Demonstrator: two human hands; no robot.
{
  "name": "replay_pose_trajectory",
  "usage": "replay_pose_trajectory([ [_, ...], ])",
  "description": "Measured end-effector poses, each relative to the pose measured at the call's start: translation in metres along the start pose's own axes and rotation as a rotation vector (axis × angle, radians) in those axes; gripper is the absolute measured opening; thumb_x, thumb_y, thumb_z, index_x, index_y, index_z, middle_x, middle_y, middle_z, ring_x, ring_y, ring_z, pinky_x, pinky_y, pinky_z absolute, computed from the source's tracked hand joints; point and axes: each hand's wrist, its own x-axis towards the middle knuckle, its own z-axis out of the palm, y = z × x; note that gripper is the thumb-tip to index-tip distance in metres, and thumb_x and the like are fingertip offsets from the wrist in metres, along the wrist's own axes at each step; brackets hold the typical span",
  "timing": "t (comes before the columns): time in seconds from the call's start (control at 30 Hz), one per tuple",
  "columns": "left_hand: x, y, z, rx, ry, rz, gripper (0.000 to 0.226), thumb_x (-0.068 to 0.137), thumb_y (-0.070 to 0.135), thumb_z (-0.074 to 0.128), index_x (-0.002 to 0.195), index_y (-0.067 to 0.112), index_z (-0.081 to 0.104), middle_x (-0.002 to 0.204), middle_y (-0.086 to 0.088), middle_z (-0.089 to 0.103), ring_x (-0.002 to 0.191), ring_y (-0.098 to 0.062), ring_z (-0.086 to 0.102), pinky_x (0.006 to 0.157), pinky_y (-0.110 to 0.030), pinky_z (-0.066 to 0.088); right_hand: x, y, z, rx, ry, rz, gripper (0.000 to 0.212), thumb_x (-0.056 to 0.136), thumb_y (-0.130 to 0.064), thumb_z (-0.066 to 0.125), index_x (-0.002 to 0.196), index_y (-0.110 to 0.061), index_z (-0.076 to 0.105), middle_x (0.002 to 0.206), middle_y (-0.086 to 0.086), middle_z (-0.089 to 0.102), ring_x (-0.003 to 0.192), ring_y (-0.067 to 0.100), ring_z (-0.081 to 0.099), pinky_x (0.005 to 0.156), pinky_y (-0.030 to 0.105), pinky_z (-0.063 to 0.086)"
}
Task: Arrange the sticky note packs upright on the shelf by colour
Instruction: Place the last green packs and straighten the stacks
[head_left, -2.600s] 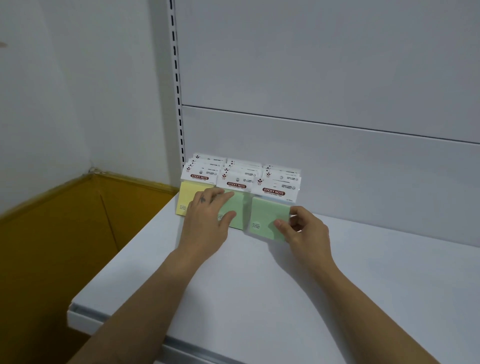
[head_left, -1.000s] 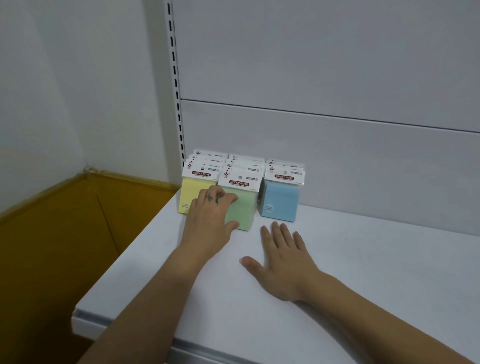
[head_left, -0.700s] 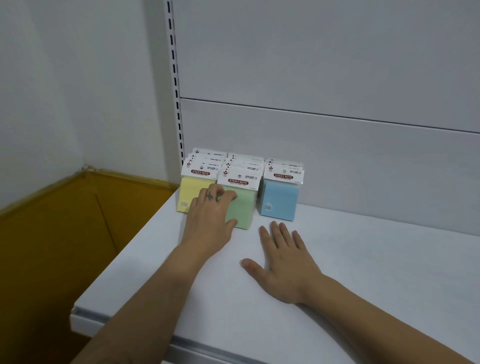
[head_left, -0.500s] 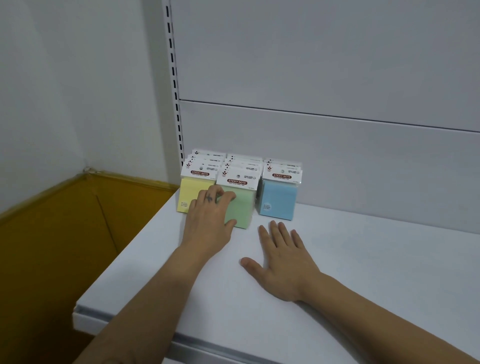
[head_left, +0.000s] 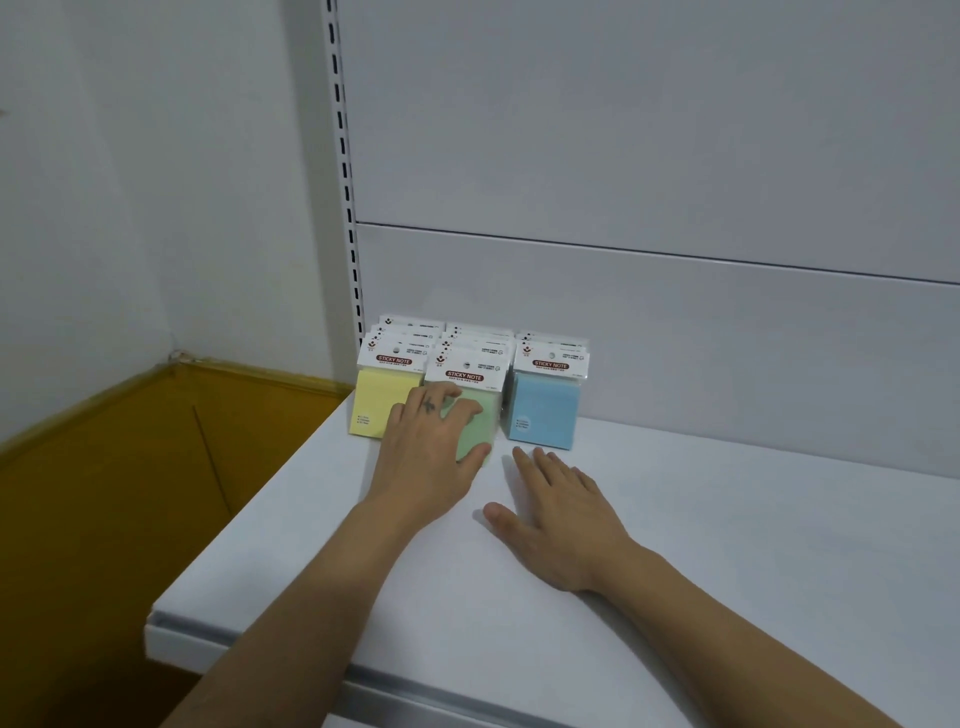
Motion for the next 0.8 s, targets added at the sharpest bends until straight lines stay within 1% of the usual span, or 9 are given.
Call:
replay_pose_trajectory([
  [0.07,0.002,0.002,-0.002,0.002,0.011,0.027,0.039,0.082,0.039,0.065,0.117,0.021,0.059,0.127,-0.003,0.051,0.12,-0.024,0.042,0.092,-0.038,0.037,0.001,0.004,-0.007,-0.006,0.079,-0.003,0.082,0.088,-0.07,0.024,0.153,-0.024,0.003,0.161,0.001,0.004,0.148,0.016,0.001,0.12,0.037,0.006],
  [0.17,0.004,0.006,-0.006,0.018,-0.007,0.05,0.044,0.082,0.043,0.064,0.121,0.023,0.057,0.127,-0.001,0.051,0.12,-0.023,0.041,0.093,-0.038,0.034,0.003,0.014,-0.021,-0.03,0.178,0.007,0.079,0.089,-0.069,0.027,0.152,-0.028,0.006,0.161,0.0,0.003,0.148,0.016,0.001,0.119,0.04,0.0],
  [0.23,0.007,0.009,-0.01,0.02,-0.011,0.063,0.048,0.082,0.049,0.058,0.123,0.025,0.055,0.127,0.001,0.051,0.119,-0.022,0.04,0.093,-0.037,0.033,0.002,0.024,-0.032,-0.025,0.208,0.016,0.078,0.088,-0.069,0.029,0.152,-0.03,0.006,0.161,-0.001,0.003,0.148,0.017,0.001,0.118,0.041,-0.003],
  [0.33,0.011,0.02,-0.014,0.028,-0.009,0.073,0.054,0.077,0.056,0.049,0.123,0.026,0.054,0.125,0.003,0.052,0.118,-0.021,0.041,0.094,-0.037,0.032,-0.002,0.038,-0.053,-0.029,0.234,0.017,0.08,0.088,-0.068,0.033,0.152,-0.029,0.004,0.161,-0.001,0.003,0.148,0.018,0.001,0.119,0.044,-0.004],
  [0.43,0.015,0.035,-0.014,0.03,-0.025,0.074,0.057,0.076,0.059,0.046,0.124,0.028,0.053,0.126,0.004,0.051,0.122,-0.019,0.038,0.096,-0.036,0.03,-0.002,0.05,-0.073,-0.002,0.269,0.02,0.085,0.087,-0.067,0.04,0.152,-0.027,0.004,0.161,0.0,0.005,0.148,0.018,0.003,0.119,0.047,-0.002],
  [0.5,0.019,0.044,-0.016,0.04,-0.029,0.068,0.059,0.076,0.06,0.045,0.124,0.028,0.052,0.126,0.005,0.051,0.122,-0.019,0.038,0.095,-0.037,0.031,-0.001,0.057,-0.084,0.051,0.292,0.021,0.088,0.085,-0.064,0.047,0.152,-0.025,0.006,0.16,0.0,0.009,0.147,0.016,0.006,0.119,0.047,0.001],
  [0.63,0.027,0.06,-0.015,0.097,-0.053,0.064,0.055,0.08,0.054,0.055,0.128,0.029,0.048,0.129,0.004,0.049,0.123,-0.02,0.037,0.097,-0.039,0.031,0.003,0.072,-0.09,0.138,0.272,0.047,0.094,0.082,-0.06,0.058,0.152,-0.022,0.008,0.159,0.0,0.016,0.146,0.016,0.013,0.118,0.046,0.013],
  [0.7,0.03,0.067,-0.01,0.121,-0.04,0.059,0.054,0.08,0.048,0.061,0.128,0.028,0.048,0.129,0.003,0.05,0.124,-0.02,0.038,0.098,-0.036,0.026,0.006,0.081,-0.09,0.168,0.243,0.062,0.096,0.08,-0.058,0.062,0.152,-0.021,0.009,0.159,0.0,0.018,0.145,0.018,0.018,0.117,0.045,0.017],
  [0.8,0.035,0.076,0.001,0.207,0.003,0.055,0.053,0.072,0.043,0.071,0.12,0.027,0.056,0.12,0.003,0.058,0.121,-0.022,0.046,0.102,-0.035,0.015,0.011,0.092,-0.091,0.236,0.202,0.074,0.096,0.079,-0.053,0.066,0.151,-0.02,0.012,0.156,0.002,0.025,0.14,0.02,0.029,0.114,0.041,0.023],
])
